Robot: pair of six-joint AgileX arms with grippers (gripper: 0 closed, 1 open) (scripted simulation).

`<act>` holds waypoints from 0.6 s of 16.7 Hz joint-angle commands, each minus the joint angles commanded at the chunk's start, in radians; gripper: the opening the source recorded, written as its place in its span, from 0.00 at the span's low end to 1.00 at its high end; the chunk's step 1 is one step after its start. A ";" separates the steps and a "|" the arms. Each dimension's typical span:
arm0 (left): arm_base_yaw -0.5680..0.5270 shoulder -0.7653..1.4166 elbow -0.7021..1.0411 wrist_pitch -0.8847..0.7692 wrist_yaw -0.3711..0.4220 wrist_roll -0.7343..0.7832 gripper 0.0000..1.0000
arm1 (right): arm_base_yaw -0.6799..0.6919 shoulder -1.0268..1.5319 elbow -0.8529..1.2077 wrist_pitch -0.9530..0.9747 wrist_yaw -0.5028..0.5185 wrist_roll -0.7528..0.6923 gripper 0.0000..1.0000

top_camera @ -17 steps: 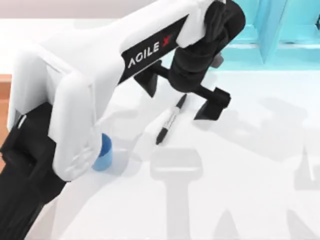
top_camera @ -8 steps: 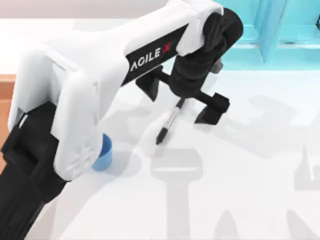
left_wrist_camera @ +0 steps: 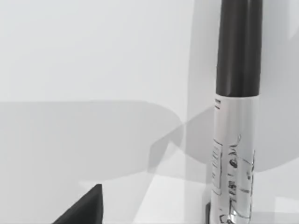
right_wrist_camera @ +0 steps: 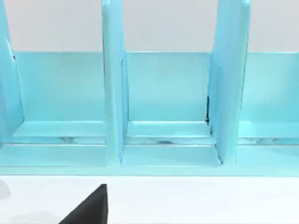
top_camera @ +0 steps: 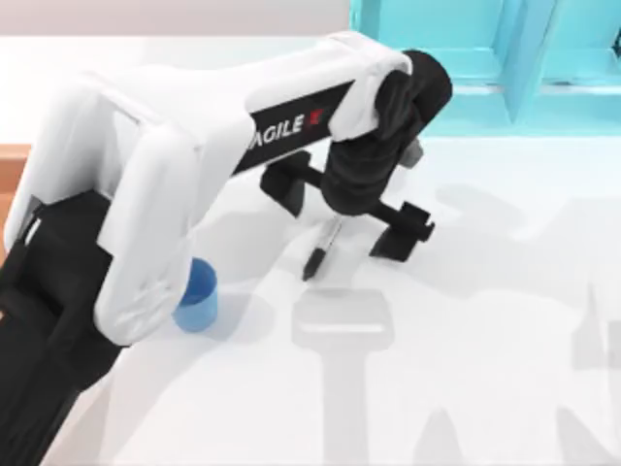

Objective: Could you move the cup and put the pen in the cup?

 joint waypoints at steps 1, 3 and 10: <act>0.001 0.001 -0.004 0.005 0.000 0.001 1.00 | 0.000 0.000 0.000 0.000 0.000 0.000 1.00; 0.001 0.001 -0.004 0.005 0.000 0.001 1.00 | 0.000 0.000 0.000 0.000 0.000 0.000 1.00; 0.001 0.001 -0.004 0.005 0.000 0.001 0.55 | 0.000 0.000 0.000 0.000 0.000 0.000 1.00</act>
